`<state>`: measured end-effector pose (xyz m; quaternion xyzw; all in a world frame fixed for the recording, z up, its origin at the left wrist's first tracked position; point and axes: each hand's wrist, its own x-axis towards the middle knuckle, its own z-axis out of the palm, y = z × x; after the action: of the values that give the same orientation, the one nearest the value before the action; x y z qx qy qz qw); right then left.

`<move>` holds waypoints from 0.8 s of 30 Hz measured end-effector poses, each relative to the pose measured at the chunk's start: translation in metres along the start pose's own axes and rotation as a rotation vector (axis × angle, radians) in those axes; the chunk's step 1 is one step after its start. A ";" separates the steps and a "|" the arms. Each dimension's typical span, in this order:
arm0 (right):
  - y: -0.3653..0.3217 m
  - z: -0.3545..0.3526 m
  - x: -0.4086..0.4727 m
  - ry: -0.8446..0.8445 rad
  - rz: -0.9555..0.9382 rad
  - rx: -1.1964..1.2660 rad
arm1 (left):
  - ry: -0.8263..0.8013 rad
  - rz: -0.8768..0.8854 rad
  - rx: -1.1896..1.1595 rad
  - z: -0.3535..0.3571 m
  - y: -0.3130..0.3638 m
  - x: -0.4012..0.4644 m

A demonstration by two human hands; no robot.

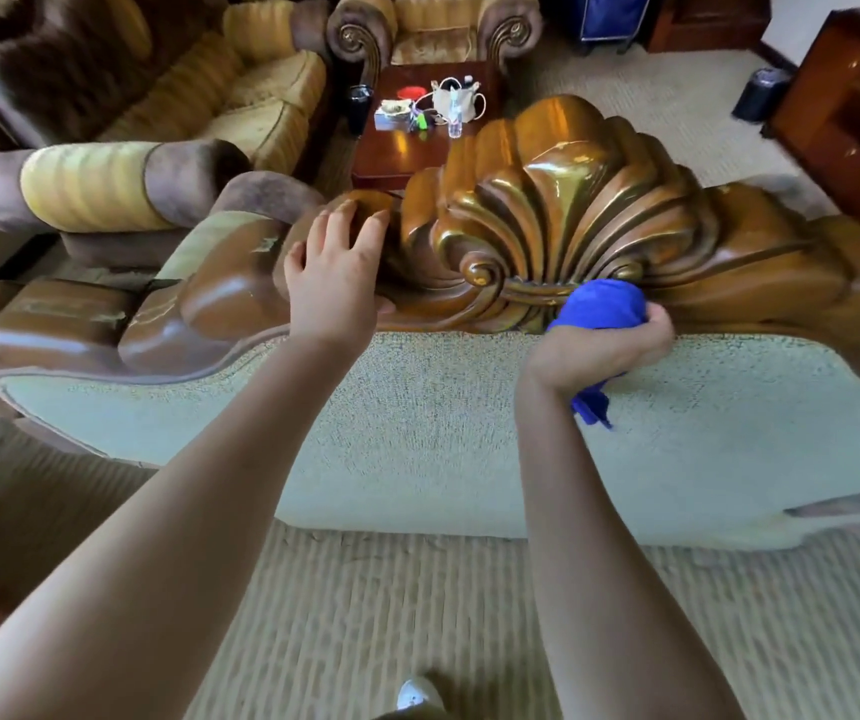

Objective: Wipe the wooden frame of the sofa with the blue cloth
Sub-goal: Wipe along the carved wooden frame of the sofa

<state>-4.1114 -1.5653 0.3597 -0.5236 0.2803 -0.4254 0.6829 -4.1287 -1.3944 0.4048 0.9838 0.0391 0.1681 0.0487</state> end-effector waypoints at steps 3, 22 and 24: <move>-0.001 0.012 -0.063 -0.236 -0.038 -0.089 | 0.008 -0.007 0.019 0.001 -0.003 -0.001; -0.028 0.033 -0.061 -0.709 -0.751 -0.063 | 0.066 0.008 0.036 0.003 -0.007 -0.002; -0.014 0.029 -0.061 -0.780 -0.686 -0.095 | 0.086 0.016 0.031 0.003 -0.008 -0.002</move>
<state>-4.1210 -1.4990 0.3779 -0.7352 -0.1636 -0.3848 0.5336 -4.1300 -1.3871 0.4004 0.9766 0.0357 0.2099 0.0303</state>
